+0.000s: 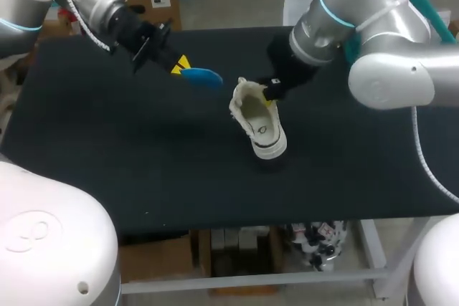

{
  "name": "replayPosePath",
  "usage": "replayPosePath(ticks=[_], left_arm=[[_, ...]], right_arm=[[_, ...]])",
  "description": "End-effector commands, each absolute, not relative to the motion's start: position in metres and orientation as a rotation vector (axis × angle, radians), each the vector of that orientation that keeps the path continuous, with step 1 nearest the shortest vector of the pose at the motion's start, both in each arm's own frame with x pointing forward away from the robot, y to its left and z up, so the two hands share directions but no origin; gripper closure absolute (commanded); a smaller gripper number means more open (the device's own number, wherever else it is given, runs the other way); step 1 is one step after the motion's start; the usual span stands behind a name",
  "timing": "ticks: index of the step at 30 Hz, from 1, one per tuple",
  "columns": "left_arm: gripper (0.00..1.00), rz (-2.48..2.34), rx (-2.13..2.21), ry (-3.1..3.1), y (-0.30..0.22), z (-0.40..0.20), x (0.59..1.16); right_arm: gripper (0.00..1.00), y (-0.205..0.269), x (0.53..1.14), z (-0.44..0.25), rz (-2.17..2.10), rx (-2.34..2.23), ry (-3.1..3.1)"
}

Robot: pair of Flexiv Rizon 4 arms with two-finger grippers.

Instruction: Open the shoe tongue, take the insole out of the shoe, put the insole back into the shoe, and pack the shoe into the shoebox

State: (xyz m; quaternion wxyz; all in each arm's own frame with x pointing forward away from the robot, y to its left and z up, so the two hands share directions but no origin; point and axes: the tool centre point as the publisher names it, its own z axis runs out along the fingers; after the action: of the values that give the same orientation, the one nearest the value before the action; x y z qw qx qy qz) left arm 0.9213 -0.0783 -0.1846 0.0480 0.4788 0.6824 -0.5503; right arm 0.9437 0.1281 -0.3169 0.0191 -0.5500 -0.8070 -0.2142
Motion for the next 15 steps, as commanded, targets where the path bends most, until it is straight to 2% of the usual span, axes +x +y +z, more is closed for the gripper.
replayPosePath(ticks=[1, 15], left_arm=[[1.0, -1.692, 1.46, 2.069, -0.073, -0.19, 0.924], [1.0, -1.687, 1.438, 2.109, -0.064, -0.199, 0.929]], right_arm=[[1.0, 0.133, 0.944, -0.323, -0.812, -1.778, -2.5], [1.0, 0.146, 0.947, -0.343, -0.939, -1.89, -2.422]])
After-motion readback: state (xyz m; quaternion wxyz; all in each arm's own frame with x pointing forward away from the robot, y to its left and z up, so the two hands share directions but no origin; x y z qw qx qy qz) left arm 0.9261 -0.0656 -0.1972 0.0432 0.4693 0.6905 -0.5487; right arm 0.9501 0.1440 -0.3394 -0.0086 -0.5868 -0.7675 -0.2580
